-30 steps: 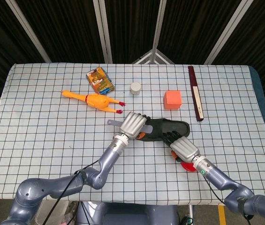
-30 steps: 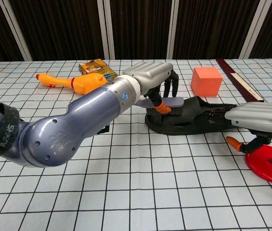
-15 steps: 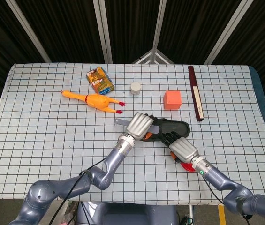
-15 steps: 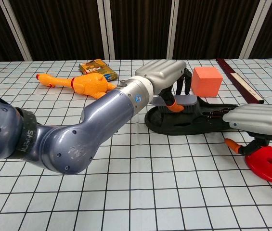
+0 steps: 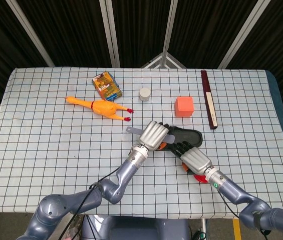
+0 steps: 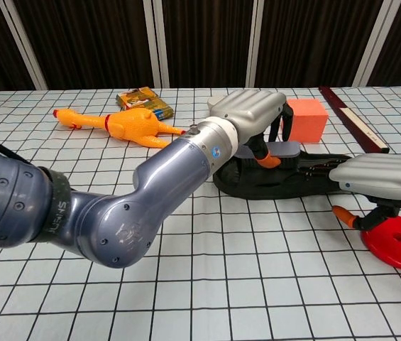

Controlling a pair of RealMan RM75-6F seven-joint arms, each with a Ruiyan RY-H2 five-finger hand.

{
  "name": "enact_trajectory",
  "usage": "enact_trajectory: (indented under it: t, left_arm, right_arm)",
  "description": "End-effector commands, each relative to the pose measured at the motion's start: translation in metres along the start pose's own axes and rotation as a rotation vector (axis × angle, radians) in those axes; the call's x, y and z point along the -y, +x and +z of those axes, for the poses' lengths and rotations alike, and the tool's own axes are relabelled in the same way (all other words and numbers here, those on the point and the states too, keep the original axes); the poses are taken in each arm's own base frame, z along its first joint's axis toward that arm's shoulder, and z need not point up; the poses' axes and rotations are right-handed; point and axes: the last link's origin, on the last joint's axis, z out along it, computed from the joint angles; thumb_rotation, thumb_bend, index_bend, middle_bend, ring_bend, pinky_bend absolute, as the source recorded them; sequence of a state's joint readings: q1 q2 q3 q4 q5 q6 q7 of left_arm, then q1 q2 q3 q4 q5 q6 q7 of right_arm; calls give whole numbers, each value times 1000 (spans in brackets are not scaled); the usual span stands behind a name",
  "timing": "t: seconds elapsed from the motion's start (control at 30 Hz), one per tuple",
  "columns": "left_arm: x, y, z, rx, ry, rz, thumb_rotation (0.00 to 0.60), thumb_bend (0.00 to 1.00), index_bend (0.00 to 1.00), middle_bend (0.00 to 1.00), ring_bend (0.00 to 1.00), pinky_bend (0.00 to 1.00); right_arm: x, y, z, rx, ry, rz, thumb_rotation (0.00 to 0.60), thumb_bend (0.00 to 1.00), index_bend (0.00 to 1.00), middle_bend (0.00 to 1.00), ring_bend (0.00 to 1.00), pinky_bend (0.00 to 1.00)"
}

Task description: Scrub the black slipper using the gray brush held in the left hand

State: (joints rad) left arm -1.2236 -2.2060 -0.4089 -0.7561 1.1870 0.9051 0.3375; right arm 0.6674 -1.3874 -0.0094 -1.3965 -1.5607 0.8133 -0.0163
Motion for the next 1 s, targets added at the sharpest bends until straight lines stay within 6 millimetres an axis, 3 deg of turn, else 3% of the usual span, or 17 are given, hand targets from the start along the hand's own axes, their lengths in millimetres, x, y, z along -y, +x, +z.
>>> enact_trajectory:
  t: [0.03, 0.2, 0.37, 1.0]
  left_arm:
    - [17, 3, -9, 13, 24, 84, 600, 456, 540, 619, 510, 602]
    - [43, 8, -21, 27, 82, 114, 600, 456, 540, 619, 510, 602]
    - [53, 13, -27, 40, 96, 128, 600, 456, 541, 621, 510, 602]
    - [-1, -9, -2, 18, -30, -11, 600, 456, 544, 628, 509, 602]
  right_arm:
    - [1, 0, 0, -1, 2, -1, 600, 753, 0, 0, 0, 78]
    - [3, -2, 1, 2, 8, 0, 600, 753, 0, 0, 0, 79]
    - [5, -7, 2, 14, 14, -8, 600, 753, 0, 0, 0, 79]
    - [-1, -4, 0, 15, -3, -15, 600, 752, 0, 0, 0, 79]
